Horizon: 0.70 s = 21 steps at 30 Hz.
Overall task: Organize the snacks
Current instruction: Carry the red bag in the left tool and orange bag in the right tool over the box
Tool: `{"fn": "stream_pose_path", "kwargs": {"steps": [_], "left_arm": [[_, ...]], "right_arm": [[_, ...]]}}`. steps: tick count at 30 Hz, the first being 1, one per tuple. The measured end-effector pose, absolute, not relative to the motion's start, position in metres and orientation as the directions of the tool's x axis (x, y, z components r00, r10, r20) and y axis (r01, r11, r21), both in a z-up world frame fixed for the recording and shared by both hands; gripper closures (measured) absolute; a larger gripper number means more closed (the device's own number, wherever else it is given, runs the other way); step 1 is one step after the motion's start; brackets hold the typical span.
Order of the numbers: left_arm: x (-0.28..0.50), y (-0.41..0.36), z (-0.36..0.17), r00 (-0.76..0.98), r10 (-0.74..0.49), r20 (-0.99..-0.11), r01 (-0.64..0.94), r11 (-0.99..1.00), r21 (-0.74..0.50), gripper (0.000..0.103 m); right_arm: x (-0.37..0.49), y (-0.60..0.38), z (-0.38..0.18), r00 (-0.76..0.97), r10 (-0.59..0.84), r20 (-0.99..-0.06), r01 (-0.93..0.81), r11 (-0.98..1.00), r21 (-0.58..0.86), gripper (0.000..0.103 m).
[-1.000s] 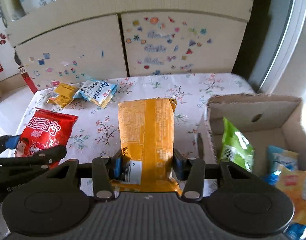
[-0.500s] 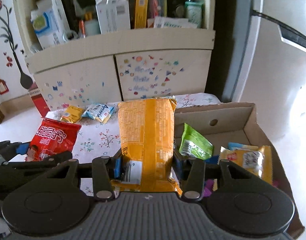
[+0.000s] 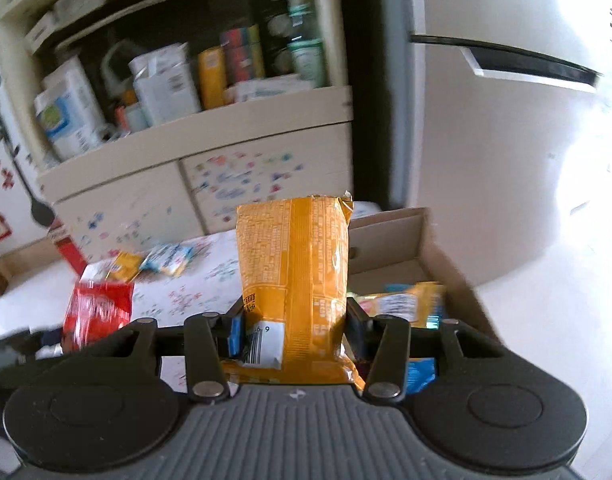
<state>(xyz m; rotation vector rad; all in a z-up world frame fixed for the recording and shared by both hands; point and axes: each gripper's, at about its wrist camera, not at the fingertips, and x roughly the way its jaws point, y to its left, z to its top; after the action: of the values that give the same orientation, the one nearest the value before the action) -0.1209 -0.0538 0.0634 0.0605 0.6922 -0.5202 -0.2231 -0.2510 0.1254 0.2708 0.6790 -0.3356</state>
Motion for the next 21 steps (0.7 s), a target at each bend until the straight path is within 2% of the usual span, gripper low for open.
{"fn": "stream_pose_path", "kwargs": {"steps": [11,21], "left_arm": [[-0.178,-0.105,0.076,0.563,-0.562,-0.607,0.571,0.795,-0.206,0.035],[-0.227,-0.173,0.090,0.475,-0.642,-0.602,0.703,0.688,-0.179,0.035]], "right_arm": [[-0.272,-0.309,0.130,0.715,-0.281,-0.641,0.526,0.820,0.227,0.049],[-0.288,-0.329,0.128,0.716,-0.264,-0.646,0.563,0.765,0.311,0.049]]}}
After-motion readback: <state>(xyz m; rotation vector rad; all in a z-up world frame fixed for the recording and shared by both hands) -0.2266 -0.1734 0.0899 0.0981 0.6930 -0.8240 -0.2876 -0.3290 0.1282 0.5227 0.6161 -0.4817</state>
